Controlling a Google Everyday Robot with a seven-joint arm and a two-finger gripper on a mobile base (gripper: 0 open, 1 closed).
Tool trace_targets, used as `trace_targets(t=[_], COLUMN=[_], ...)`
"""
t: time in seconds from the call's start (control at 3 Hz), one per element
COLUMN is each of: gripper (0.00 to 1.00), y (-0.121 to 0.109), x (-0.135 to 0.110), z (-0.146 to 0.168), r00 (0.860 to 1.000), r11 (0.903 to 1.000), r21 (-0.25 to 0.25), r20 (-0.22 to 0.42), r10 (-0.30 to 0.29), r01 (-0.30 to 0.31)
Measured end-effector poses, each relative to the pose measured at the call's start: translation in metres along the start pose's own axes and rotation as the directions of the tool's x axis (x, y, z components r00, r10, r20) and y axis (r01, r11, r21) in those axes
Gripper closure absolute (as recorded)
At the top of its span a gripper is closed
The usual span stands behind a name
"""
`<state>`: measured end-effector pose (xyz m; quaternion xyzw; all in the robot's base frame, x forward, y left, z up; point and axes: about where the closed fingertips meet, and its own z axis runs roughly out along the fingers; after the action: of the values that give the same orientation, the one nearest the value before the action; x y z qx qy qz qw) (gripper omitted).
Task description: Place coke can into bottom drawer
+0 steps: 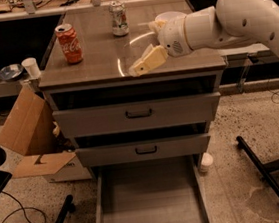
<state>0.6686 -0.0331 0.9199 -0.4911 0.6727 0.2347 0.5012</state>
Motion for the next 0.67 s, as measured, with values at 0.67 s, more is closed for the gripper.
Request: trace_targets(t=[0.67], gripper=[0.00], y=[-0.052], x=[-0.009], z=[0.097], r00=[0.986], r11=[0.9959], r21=[-0.031], r20=[0.141], r10=[0.088], r01=[-0.085])
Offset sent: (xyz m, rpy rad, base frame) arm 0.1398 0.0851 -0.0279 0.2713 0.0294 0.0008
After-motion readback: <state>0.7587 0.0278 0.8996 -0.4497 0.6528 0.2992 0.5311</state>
